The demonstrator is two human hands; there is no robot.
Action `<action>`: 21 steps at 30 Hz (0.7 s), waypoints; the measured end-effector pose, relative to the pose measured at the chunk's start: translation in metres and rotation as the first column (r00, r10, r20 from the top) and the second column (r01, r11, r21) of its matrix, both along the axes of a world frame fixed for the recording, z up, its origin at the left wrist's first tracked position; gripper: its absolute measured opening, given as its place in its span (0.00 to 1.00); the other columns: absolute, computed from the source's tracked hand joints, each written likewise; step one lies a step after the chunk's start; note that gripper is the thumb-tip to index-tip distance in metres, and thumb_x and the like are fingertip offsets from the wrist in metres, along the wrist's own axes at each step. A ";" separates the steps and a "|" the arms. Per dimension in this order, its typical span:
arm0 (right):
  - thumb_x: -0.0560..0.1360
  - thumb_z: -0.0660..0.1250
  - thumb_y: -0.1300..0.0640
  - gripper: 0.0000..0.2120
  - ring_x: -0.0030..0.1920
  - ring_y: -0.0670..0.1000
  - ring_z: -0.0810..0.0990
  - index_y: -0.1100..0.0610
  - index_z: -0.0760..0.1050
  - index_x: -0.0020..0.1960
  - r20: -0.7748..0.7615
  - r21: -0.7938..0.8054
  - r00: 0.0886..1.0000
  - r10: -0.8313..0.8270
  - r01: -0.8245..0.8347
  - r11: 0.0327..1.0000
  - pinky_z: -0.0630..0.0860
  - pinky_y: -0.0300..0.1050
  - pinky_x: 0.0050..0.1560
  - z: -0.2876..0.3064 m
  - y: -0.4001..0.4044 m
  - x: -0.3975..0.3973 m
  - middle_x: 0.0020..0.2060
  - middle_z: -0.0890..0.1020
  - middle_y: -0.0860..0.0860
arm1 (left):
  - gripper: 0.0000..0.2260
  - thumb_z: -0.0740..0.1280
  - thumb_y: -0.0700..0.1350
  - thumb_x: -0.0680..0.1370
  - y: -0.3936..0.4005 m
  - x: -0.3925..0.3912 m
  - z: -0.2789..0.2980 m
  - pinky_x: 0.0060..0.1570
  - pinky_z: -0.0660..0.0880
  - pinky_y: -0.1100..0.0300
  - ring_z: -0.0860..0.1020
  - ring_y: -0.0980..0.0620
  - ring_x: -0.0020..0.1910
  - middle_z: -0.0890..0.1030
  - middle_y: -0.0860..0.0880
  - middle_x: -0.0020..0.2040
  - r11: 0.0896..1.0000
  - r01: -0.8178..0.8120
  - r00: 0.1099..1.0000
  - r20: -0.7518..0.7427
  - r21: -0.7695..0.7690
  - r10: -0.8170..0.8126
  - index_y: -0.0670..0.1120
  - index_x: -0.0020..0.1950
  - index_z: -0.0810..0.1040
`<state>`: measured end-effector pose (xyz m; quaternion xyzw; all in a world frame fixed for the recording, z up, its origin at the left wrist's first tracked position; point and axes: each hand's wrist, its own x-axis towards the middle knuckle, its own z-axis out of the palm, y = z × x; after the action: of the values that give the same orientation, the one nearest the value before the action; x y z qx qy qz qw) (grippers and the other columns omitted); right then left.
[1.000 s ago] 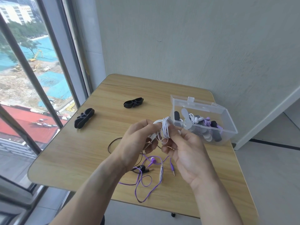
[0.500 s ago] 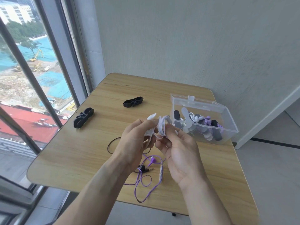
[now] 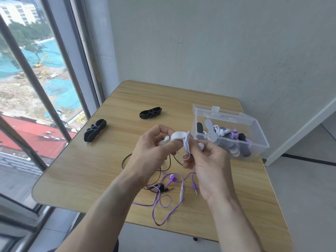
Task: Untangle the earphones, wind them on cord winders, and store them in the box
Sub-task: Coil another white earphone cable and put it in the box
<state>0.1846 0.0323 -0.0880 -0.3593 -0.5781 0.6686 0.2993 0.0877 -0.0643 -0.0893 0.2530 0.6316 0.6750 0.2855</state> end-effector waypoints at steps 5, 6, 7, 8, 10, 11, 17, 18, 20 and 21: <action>0.76 0.71 0.61 0.07 0.23 0.48 0.77 0.59 0.79 0.40 0.077 0.070 0.997 0.031 -0.037 0.997 0.78 0.49 0.33 0.002 -0.002 0.002 0.24 0.80 0.51 | 0.10 0.71 0.47 0.65 0.002 0.003 -0.001 0.37 0.64 0.54 0.70 0.51 0.33 0.74 0.46 0.34 0.999 0.033 0.996 0.076 0.016 -0.035 0.45 0.43 0.76; 0.76 0.71 0.60 0.07 0.23 0.49 0.78 0.58 0.79 0.40 0.097 0.090 0.995 0.035 -0.043 0.995 0.78 0.50 0.33 0.001 -0.001 0.003 0.24 0.80 0.51 | 0.12 0.72 0.49 0.64 0.003 0.003 -0.002 0.37 0.63 0.53 0.70 0.51 0.34 0.74 0.47 0.34 0.999 0.034 0.996 0.080 0.016 -0.035 0.45 0.42 0.76; 0.76 0.71 0.59 0.07 0.23 0.49 0.78 0.58 0.79 0.39 0.118 0.112 0.992 0.038 -0.051 0.992 0.79 0.51 0.33 0.002 0.000 0.004 0.25 0.81 0.51 | 0.16 0.72 0.53 0.63 0.002 0.004 -0.002 0.38 0.64 0.53 0.70 0.50 0.34 0.74 0.48 0.33 0.999 0.034 0.998 0.062 0.000 -0.034 0.45 0.43 0.76; 0.76 0.72 0.58 0.08 0.23 0.50 0.79 0.58 0.79 0.39 0.136 0.137 0.990 0.042 -0.061 0.989 0.80 0.52 0.34 0.001 0.001 0.005 0.25 0.81 0.52 | 0.20 0.73 0.57 0.62 0.003 0.004 -0.002 0.38 0.65 0.53 0.70 0.51 0.35 0.74 0.49 0.32 0.999 0.038 0.999 0.020 -0.029 -0.037 0.44 0.44 0.75; 0.76 0.72 0.57 0.08 0.24 0.50 0.79 0.58 0.79 0.39 0.163 0.175 0.985 0.051 -0.080 0.981 0.81 0.53 0.33 0.002 0.002 0.006 0.27 0.83 0.53 | 0.29 0.77 0.64 0.63 0.003 0.009 -0.002 0.36 0.67 0.61 0.71 0.55 0.32 0.74 0.55 0.30 0.994 0.026 0.996 -0.078 -0.103 -0.034 0.42 0.46 0.74; 0.75 0.72 0.57 0.08 0.25 0.50 0.80 0.58 0.79 0.39 0.173 0.183 0.983 0.056 -0.088 0.979 0.81 0.54 0.33 0.002 0.003 0.007 0.28 0.83 0.54 | 0.29 0.78 0.64 0.64 0.004 0.012 -0.001 0.33 0.68 0.66 0.71 0.58 0.30 0.75 0.57 0.29 0.993 0.009 0.994 -0.107 -0.119 -0.021 0.41 0.46 0.73; 0.74 0.75 0.54 0.12 0.31 0.50 0.83 0.64 0.81 0.48 0.034 -0.053 0.982 0.186 -0.184 0.981 0.81 0.45 0.34 0.010 -0.001 0.007 0.33 0.86 0.55 | 0.16 0.71 0.52 0.75 0.008 0.014 -0.001 0.37 0.73 0.57 0.78 0.51 0.37 0.85 0.43 0.46 0.999 -0.027 1.000 -0.002 0.026 0.027 0.45 0.54 0.71; 0.73 0.75 0.55 0.13 0.32 0.50 0.84 0.65 0.81 0.49 0.015 -0.101 0.977 0.215 -0.212 0.972 0.80 0.42 0.33 0.012 -0.001 0.007 0.34 0.86 0.55 | 0.14 0.69 0.51 0.78 0.009 0.016 0.000 0.36 0.74 0.56 0.79 0.49 0.36 0.85 0.41 0.46 0.998 -0.023 1.000 0.011 0.051 0.023 0.44 0.55 0.71; 0.73 0.75 0.57 0.10 0.34 0.51 0.85 0.64 0.81 0.49 -0.008 -0.175 0.966 0.259 -0.257 0.951 0.77 0.39 0.30 0.016 -0.001 0.007 0.35 0.86 0.55 | 0.08 0.65 0.47 0.82 0.010 0.020 0.003 0.33 0.75 0.58 0.80 0.49 0.32 0.84 0.40 0.42 0.994 -0.016 1.000 0.023 0.106 0.013 0.43 0.55 0.71; 0.73 0.74 0.58 0.08 0.36 0.52 0.86 0.63 0.81 0.47 -0.022 -0.201 0.961 0.275 -0.274 0.941 0.76 0.39 0.30 0.017 -0.001 0.007 0.36 0.86 0.55 | 0.08 0.63 0.47 0.82 0.011 0.020 0.004 0.33 0.76 0.58 0.80 0.49 0.31 0.84 0.39 0.42 0.993 -0.011 1.000 0.015 0.116 0.010 0.44 0.55 0.72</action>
<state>0.1917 0.0317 -0.0713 -0.3058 -0.5526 0.7579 0.1635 0.1082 -0.0537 -0.0856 0.2609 0.5906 0.7138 0.2712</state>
